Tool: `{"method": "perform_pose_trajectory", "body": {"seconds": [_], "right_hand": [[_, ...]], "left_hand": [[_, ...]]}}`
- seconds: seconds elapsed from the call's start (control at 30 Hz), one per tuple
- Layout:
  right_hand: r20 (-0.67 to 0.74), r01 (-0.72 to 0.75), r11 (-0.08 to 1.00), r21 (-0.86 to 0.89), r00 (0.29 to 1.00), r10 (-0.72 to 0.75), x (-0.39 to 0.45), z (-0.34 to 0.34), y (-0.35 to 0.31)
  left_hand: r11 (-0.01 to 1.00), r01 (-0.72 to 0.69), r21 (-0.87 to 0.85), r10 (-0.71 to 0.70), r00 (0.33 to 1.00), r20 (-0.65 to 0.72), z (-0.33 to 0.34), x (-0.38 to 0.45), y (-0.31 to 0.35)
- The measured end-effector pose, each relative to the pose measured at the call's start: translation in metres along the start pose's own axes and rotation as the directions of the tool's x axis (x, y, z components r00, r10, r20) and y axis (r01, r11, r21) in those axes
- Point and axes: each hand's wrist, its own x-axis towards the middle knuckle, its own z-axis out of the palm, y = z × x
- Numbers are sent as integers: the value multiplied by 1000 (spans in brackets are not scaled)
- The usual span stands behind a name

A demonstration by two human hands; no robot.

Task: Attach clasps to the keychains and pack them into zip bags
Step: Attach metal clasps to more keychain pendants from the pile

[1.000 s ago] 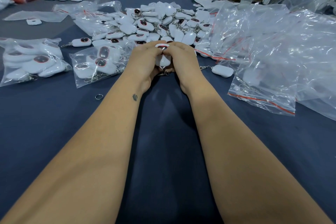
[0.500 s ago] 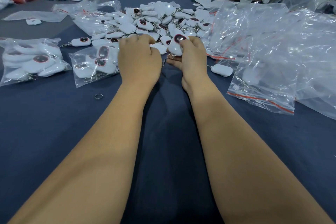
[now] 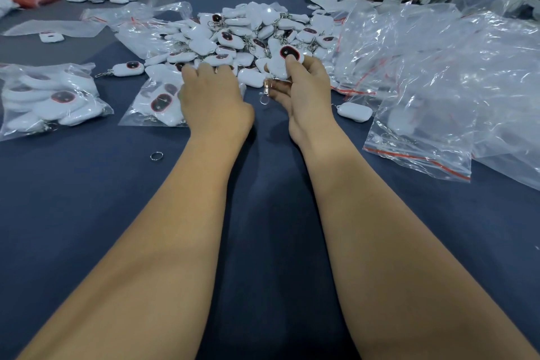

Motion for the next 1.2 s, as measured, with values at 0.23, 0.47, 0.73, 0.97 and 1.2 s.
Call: {"method": "perform_pose_trajectory", "body": {"seconds": [0.23,0.47,0.73,0.97,1.2], "right_hand": [[95,-70,988,141,994,57,-2,0,-3],[146,-65,980,188,989,38,-3,4,-1],[182,134,939,-318,980,-78,-7,1,6],[210,209,830,-518,971,-113,-10,-2,3],[333,211,821,-531,943,-27,-14,5,3]], "left_hand": [[957,46,-286,-69,995,-71,-6,4,-2],[452,255,-855,-236,958,160,-6,2,10],[343,217,-914,-347,934,91,-10,6,9],[460,32,-887,-258,961,-99,-18,6,12],[538,-51,-841,-164,973,-164,-19,0,16]]}}
